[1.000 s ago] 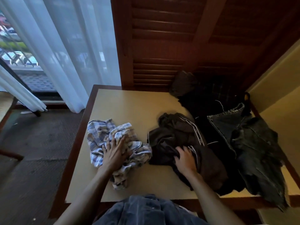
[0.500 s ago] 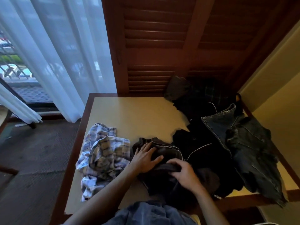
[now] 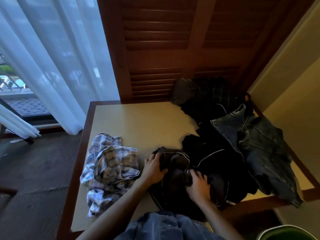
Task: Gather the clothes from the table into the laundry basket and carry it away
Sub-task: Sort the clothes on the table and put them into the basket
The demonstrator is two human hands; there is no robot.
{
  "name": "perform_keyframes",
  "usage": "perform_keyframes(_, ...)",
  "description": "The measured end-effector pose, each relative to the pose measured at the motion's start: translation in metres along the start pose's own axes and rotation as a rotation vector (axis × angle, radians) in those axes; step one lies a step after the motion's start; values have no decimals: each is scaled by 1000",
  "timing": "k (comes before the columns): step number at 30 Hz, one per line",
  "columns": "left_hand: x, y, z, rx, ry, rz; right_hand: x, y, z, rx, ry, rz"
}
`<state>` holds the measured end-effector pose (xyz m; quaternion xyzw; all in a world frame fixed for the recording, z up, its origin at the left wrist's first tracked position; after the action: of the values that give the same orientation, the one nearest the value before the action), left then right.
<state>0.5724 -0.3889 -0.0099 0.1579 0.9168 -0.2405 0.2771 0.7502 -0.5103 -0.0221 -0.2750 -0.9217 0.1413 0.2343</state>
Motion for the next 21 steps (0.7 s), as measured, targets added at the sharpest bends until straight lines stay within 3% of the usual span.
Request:
perform_keyframes(3, -7, -3, -1, 81, -210, -18, 3, 10, -19, -15, 245, -37)
perform_keyframes(6, -16, -10, -1, 115, -260, -9, 22, 14, -48, -24, 454, -100)
perform_keyframes(12, -21, -13, -29, -98, -499, 13, 80, 12, -36, -29, 659, -191)
perform_keyframes(14, -15, -10, -37, -94, -462, -5, 84, 8, -26, 60, 690, -210)
perform_keyframes(17, -9, -7, -35, -57, -186, -29, 72, 8, -24, 217, 636, -202)
perform_keyframes(19, -1, -8, -27, 3, 6, -95, 48, 12, -28, 192, 595, -156)
perform_keyframes(21, 12, -10, -15, 86, 33, -145, 17, 13, -30, 125, 511, -69)
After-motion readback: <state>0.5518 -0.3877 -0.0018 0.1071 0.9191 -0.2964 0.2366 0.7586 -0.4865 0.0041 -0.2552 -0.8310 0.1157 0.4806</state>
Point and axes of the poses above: each hand's wrist, its own y-axis towards the middle knuckle, its own z-axis out of the palm, x = y × z, the point moved 3 cm from there along y, towards the middle knuckle, and after that the axes turned 1 degree about -y, right-handed, at the moved point
